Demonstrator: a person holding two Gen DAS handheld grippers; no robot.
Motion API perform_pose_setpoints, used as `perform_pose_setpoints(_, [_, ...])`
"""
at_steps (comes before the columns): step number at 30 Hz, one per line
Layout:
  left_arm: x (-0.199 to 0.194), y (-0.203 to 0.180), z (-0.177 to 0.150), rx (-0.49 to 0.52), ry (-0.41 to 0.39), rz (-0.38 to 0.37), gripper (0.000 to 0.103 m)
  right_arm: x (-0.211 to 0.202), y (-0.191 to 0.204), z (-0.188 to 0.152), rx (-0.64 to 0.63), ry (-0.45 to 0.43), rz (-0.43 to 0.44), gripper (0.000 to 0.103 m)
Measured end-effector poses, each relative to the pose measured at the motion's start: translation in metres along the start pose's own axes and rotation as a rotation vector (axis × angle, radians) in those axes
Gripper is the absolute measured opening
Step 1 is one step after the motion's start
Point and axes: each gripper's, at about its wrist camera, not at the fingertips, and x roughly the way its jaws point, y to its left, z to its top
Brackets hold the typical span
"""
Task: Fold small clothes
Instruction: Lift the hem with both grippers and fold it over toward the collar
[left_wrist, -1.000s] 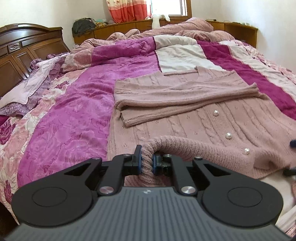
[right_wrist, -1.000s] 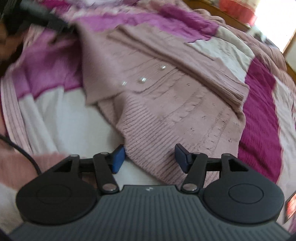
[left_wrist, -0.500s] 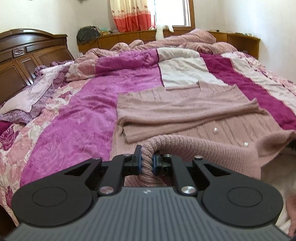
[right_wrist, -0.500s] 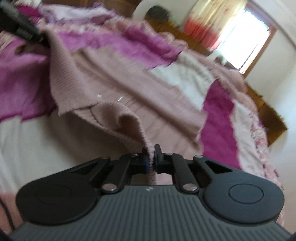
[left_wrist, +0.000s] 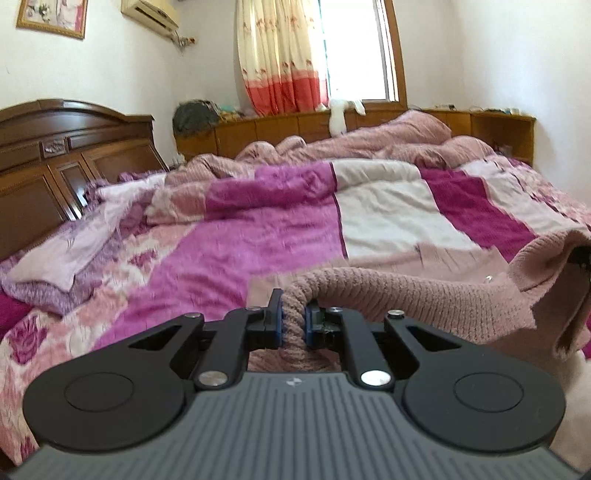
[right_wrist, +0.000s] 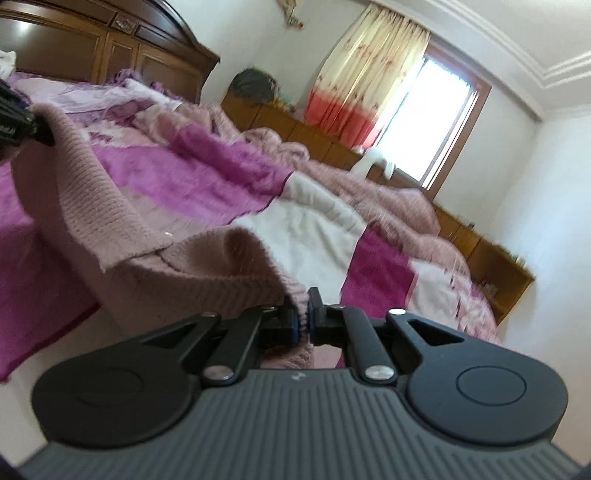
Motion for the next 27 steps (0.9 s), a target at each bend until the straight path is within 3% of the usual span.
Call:
perform_pose_setpoints(12, [0.117, -0.003, 0.054, -0.025, -0.011, 0.061, 0.012, 0.104, -0.003, 0.034, -0.064, -0.042, -0.053, 0.008])
perform_pose_setpoints(20, [0.218, -0.007, 0.034, -0.004, 0.104, 0.086, 0.012, 0.177, 0.021, 0.009, -0.106, 0.055, -0.014, 0.008])
perform_pose_setpoints(27, [0.293, -0.007, 0.001, 0.017, 0.245, 0.083, 0.013, 0.234, 0.033, -0.016, -0.064, 0.199, 0.098, 0.009])
